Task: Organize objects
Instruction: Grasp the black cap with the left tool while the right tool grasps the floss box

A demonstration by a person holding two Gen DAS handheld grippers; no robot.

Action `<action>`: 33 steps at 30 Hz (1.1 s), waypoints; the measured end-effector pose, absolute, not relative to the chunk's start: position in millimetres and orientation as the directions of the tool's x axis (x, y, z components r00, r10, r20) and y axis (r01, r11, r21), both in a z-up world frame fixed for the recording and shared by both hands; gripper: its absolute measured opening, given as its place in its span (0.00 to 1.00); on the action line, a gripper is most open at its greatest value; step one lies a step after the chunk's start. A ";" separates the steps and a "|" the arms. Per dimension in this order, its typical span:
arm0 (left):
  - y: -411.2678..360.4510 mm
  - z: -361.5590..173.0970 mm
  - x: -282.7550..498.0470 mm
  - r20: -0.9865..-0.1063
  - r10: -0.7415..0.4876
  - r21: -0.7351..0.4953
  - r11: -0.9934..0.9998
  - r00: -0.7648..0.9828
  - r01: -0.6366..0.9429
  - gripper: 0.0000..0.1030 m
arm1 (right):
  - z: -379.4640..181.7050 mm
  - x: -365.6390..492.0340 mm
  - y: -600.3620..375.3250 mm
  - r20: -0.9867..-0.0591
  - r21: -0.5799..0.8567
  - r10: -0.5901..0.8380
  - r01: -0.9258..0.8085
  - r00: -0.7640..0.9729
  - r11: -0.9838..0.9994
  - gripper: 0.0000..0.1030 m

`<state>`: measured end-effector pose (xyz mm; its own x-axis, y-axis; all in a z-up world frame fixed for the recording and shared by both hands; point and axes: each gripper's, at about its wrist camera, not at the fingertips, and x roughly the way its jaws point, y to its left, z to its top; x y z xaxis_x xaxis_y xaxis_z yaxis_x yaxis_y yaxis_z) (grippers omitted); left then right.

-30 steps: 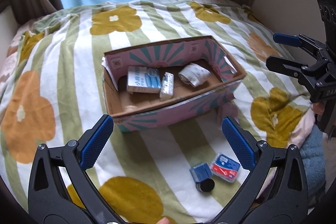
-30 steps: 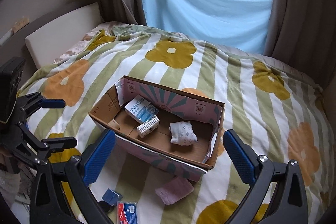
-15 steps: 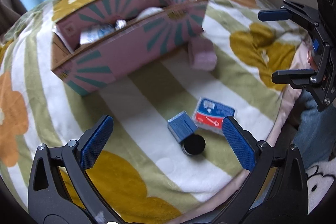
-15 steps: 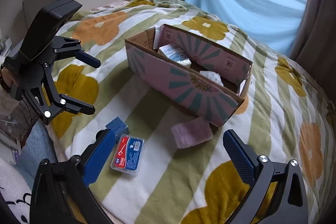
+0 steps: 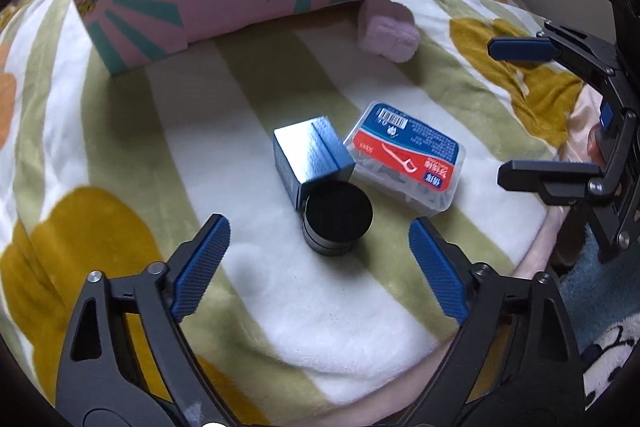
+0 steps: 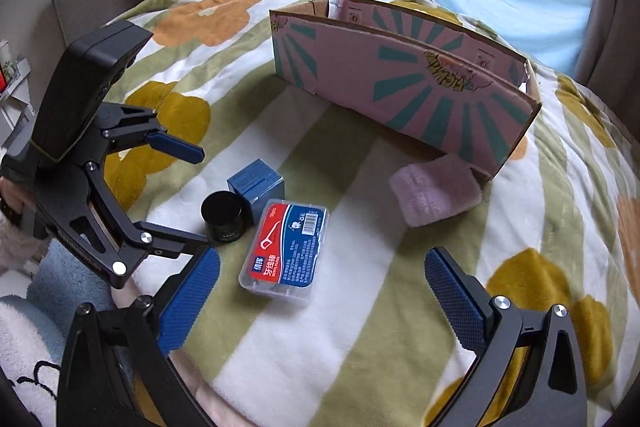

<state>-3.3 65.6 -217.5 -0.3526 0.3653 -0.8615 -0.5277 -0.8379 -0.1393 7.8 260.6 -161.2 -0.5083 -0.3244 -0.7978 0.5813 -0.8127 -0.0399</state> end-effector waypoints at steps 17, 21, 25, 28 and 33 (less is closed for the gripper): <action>74.9 -233.6 9.8 -0.814 0.300 -0.039 -0.883 -0.497 -0.468 0.53 | -197.9 1.2 235.5 -0.807 -0.073 -0.287 0.570 -0.516 -0.818 0.87; 78.4 -236.6 9.2 -0.811 0.289 -0.026 -0.886 -0.508 -0.463 0.48 | -204.1 -3.1 233.2 -0.823 -0.051 -0.284 0.562 -0.491 -0.825 0.78; 76.1 -237.1 10.4 -0.804 0.307 -0.038 -0.882 -0.510 -0.470 0.40 | -211.8 -4.9 233.2 -0.839 -0.016 -0.291 0.556 -0.459 -0.831 0.72; 76.3 -237.4 12.2 -0.802 0.316 -0.044 -0.877 -0.506 -0.478 0.35 | -213.7 -4.2 231.2 -0.840 -0.010 -0.295 0.558 -0.455 -0.830 0.69; 75.7 -237.4 14.2 -0.800 0.326 -0.050 -0.873 -0.504 -0.484 0.31 | -214.1 -4.2 227.9 -0.839 -0.001 -0.306 0.564 -0.450 -0.826 0.59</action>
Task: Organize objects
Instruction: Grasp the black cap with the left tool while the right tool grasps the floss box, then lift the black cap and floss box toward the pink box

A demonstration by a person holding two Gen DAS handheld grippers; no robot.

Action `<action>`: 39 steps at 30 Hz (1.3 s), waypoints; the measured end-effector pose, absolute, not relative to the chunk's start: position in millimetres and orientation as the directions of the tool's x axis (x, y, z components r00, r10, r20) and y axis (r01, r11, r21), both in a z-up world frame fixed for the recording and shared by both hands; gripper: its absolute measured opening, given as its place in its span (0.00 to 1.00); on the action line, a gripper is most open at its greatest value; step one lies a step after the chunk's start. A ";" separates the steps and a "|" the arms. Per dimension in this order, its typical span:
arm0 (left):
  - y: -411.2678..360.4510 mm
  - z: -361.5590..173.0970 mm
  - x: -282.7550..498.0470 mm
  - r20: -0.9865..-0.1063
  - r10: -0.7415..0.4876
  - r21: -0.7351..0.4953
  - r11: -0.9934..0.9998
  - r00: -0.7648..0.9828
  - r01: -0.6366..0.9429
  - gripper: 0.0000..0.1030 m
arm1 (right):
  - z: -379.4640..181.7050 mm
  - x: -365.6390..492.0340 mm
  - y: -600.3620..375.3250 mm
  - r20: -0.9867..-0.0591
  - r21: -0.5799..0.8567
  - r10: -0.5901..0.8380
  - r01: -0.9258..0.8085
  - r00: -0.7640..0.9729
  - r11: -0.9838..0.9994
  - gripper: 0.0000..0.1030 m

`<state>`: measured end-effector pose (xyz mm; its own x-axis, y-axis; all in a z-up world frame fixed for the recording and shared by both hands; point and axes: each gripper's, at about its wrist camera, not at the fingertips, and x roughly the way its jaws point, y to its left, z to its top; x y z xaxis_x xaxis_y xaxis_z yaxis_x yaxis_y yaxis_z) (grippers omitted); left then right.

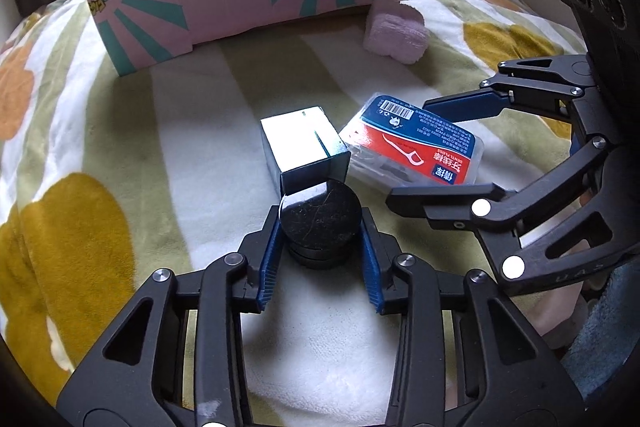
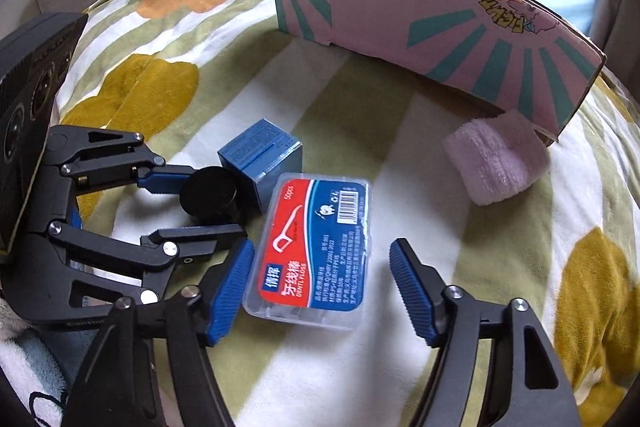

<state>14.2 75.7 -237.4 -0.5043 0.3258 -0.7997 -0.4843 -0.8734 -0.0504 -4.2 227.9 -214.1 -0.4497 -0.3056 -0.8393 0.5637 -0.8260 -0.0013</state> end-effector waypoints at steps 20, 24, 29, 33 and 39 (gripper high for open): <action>73.9 -230.6 18.0 -0.805 0.327 -0.051 -0.870 -0.495 -0.491 0.31 | -202.6 -5.1 233.3 -0.822 0.031 -0.331 0.544 -0.464 -0.839 0.50; 67.6 -225.9 19.1 -0.801 0.341 -0.074 -0.872 -0.492 -0.484 0.31 | -196.7 -5.6 234.1 -0.815 0.033 -0.337 0.544 -0.470 -0.838 0.50; 60.0 -218.2 16.8 -0.791 0.348 -0.089 -0.879 -0.502 -0.469 0.31 | -190.1 -4.8 235.3 -0.807 0.044 -0.352 0.546 -0.474 -0.837 0.50; 50.9 -208.5 14.9 -0.780 0.354 -0.104 -0.887 -0.517 -0.451 0.31 | -182.1 -3.3 237.6 -0.797 0.044 -0.356 0.541 -0.488 -0.840 0.50; 36.1 -183.4 5.3 -0.756 0.359 -0.106 -0.892 -0.547 -0.439 0.31 | -157.6 -7.5 250.2 -0.781 0.060 -0.361 0.514 -0.510 -0.856 0.49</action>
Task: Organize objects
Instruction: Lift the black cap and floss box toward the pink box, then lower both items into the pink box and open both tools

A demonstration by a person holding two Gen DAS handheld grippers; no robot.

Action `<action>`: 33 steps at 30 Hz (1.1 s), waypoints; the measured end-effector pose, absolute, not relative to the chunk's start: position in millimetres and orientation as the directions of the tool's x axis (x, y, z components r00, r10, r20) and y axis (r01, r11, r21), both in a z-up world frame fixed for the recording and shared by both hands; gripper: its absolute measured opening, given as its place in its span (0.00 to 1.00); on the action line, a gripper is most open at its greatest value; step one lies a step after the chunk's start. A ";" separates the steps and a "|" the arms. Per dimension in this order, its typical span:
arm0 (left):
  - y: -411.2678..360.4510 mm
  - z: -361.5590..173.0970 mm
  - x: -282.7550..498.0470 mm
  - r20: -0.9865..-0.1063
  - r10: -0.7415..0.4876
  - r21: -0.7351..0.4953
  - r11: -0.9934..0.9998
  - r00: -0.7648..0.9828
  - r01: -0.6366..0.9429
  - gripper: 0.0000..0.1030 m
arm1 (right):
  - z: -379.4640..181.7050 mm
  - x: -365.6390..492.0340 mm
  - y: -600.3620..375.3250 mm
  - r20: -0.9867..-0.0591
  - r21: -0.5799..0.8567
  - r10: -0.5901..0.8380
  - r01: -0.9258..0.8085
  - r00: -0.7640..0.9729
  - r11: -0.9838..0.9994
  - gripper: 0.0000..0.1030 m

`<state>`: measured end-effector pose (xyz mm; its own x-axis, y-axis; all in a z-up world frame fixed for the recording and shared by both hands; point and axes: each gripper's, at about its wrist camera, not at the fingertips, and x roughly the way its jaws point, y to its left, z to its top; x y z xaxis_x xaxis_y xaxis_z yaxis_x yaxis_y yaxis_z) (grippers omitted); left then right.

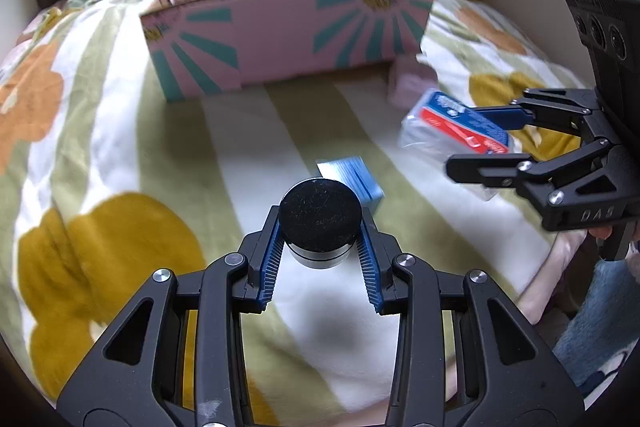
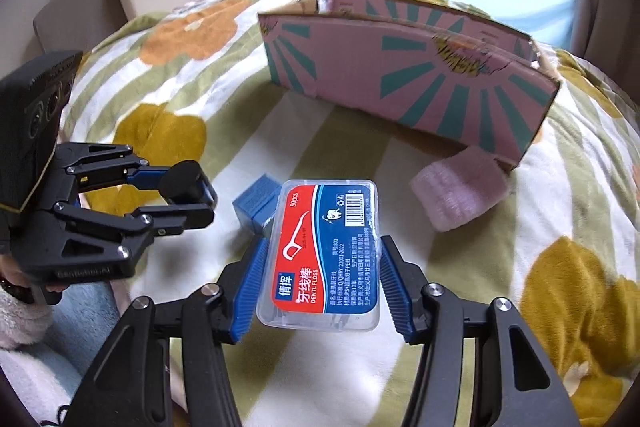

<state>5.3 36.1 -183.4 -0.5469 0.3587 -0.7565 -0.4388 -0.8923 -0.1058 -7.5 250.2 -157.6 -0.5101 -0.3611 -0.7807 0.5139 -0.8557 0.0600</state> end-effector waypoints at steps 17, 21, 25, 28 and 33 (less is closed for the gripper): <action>30.2 -65.5 -102.7 -0.676 0.384 -0.038 -0.871 -0.629 -0.490 0.31 | -34.6 -91.1 288.2 -0.691 0.040 -0.330 0.421 -0.643 -0.906 0.49; 37.1 -52.1 -141.7 -0.690 0.375 -0.039 -0.873 -0.619 -0.486 0.31 | -20.6 -122.4 284.6 -0.701 0.057 -0.335 0.419 -0.630 -0.906 0.49; 49.1 -45.8 -181.0 -0.708 0.374 -0.044 -0.870 -0.599 -0.491 0.31 | -18.8 -154.8 274.2 -0.716 0.027 -0.309 0.417 -0.626 -0.908 0.49; 58.4 -47.4 -207.9 -0.723 0.374 -0.053 -0.869 -0.581 -0.493 0.31 | -24.0 -181.8 269.2 -0.729 0.048 -0.311 0.408 -0.610 -0.912 0.49; 72.9 -63.6 -248.9 -0.750 0.364 -0.072 -0.875 -0.552 -0.479 0.31 | -47.6 -222.9 263.5 -0.762 0.120 -0.330 0.380 -0.557 -0.917 0.49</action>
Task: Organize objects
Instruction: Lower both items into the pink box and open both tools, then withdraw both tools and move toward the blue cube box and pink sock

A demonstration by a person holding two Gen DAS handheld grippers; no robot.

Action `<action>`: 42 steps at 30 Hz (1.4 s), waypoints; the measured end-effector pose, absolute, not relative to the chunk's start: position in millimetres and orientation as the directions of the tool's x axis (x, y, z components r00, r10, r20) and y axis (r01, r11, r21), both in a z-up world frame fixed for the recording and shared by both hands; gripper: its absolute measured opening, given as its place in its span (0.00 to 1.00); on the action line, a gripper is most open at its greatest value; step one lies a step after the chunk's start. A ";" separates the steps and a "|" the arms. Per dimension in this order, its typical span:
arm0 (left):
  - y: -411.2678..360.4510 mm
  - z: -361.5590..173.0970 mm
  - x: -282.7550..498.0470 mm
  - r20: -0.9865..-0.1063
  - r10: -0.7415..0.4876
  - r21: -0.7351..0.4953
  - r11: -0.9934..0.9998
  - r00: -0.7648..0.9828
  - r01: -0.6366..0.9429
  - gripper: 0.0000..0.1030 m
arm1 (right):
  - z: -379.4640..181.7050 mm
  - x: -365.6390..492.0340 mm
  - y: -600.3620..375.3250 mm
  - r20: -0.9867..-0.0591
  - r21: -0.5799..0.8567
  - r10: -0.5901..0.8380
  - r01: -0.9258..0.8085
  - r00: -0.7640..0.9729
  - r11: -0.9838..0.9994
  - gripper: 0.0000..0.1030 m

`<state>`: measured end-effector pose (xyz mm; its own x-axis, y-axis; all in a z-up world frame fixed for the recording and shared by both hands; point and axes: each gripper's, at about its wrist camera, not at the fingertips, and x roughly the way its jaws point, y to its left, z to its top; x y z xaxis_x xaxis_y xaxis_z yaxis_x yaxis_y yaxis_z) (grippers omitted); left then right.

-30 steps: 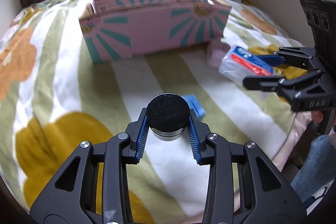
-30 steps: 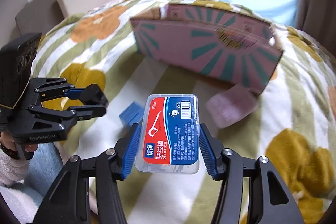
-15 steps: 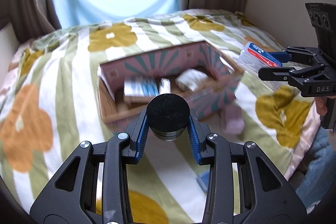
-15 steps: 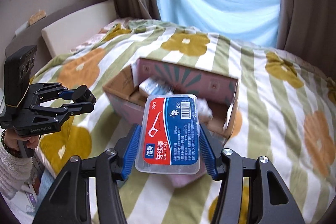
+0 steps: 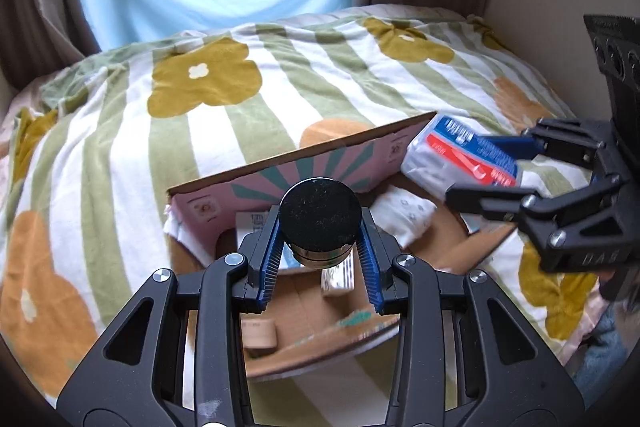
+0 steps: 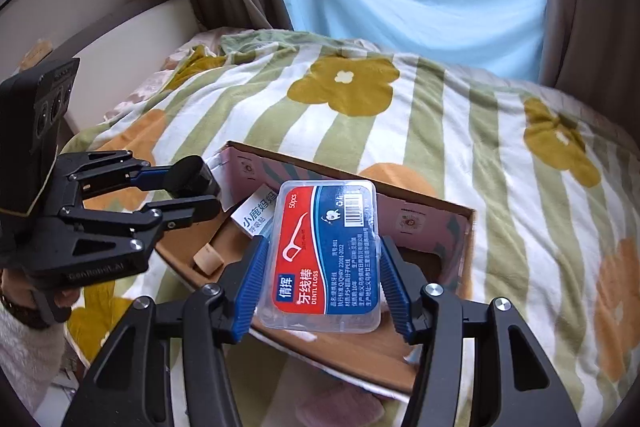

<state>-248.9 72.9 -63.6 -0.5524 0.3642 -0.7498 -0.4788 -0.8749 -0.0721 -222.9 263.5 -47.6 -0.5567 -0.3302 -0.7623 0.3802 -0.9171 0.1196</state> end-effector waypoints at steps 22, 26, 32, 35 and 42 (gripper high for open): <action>77.0 -120.7 -297.4 -0.826 0.293 -0.089 -0.911 -0.482 -0.402 0.81 | -100.2 -283.0 275.5 -0.825 0.202 -0.299 0.244 -0.480 -0.948 0.81; 62.5 -117.1 -297.9 -0.813 0.284 -0.098 -0.927 -0.509 -0.362 1.00 | -89.6 -275.7 288.5 -0.793 0.229 -0.306 0.208 -0.527 -0.951 0.99; 50.5 -108.0 -285.1 -0.797 0.306 -0.126 -0.927 -0.521 -0.352 1.00 | -75.0 -265.0 295.0 -0.777 0.221 -0.292 0.193 -0.558 -0.956 0.99; 47.5 -100.1 -275.3 -0.788 0.304 -0.119 -0.929 -0.536 -0.352 1.00 | -69.1 -258.9 294.7 -0.776 0.210 -0.284 0.193 -0.563 -0.958 0.99; 41.9 -73.1 -245.3 -0.754 0.303 -0.098 -0.929 -0.583 -0.357 1.00 | -50.4 -235.3 291.7 -0.765 0.190 -0.286 0.221 -0.577 -0.957 0.99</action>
<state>-245.3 41.9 -73.1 -0.5831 0.3034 -0.7536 -0.3567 -0.9291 -0.0980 -235.3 291.7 -50.4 -0.5773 -0.2856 -0.7650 0.2209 -0.9565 0.1904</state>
